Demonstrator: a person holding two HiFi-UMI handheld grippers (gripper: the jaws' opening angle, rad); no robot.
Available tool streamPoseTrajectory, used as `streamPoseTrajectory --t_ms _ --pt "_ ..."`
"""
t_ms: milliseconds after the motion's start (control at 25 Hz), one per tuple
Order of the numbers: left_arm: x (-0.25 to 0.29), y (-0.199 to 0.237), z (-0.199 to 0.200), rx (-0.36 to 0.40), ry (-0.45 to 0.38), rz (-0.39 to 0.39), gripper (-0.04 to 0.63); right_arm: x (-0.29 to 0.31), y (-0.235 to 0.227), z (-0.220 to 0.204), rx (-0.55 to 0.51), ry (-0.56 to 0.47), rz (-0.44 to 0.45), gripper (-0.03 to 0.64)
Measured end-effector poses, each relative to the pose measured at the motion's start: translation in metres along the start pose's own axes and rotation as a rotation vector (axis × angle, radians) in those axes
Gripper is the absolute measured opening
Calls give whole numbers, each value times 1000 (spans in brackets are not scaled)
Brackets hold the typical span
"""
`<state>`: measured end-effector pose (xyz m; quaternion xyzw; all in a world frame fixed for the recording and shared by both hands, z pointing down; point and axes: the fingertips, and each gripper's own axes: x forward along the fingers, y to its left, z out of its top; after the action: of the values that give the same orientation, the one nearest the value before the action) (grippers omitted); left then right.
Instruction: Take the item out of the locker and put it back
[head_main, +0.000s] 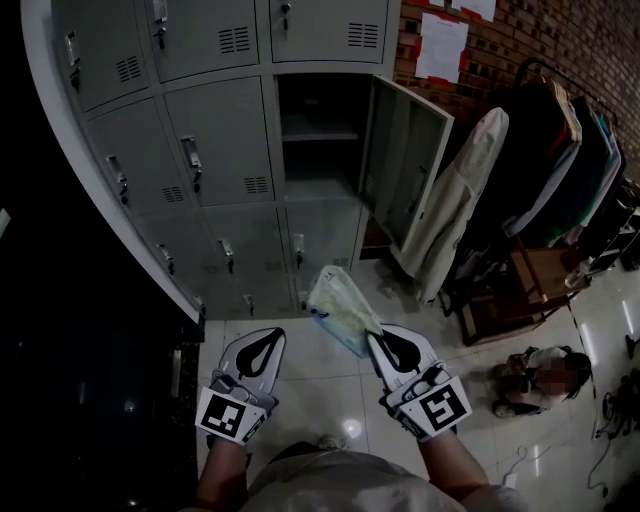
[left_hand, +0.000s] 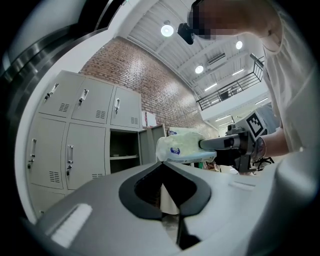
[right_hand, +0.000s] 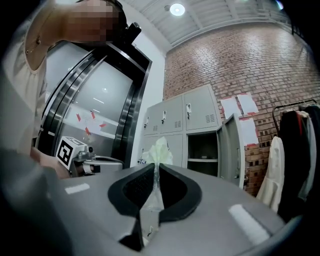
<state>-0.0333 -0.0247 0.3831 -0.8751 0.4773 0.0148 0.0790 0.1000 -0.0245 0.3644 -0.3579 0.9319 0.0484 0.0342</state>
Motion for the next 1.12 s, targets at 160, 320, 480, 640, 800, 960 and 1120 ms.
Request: streamPoseTrajectory --t_ms 160,320,480,640,800,960,1120 --pt "0 4 -16 -13 38 13 6 11 -11 -12 22 15 13 12" --pt "15 26 -28 -29 46 31 6 33 -25 -25 38 34 16 13" --pt "46 55 -41 -34 45 0 6 70 -49 -30 41 25 -9 12" --pt "84 100 -47 -33 20 -38 6 119 -76 -42 27 34 -46 13" --pt "125 157 -40 -19 -19 -86 6 179 -105 -36 9 18 -102 14" --pt "160 200 -36 14 -18 -134 6 225 -127 -31 -28 2 -148 14" --pt "187 226 -37 23 -35 -141 6 252 -147 -40 -20 25 -179 14"
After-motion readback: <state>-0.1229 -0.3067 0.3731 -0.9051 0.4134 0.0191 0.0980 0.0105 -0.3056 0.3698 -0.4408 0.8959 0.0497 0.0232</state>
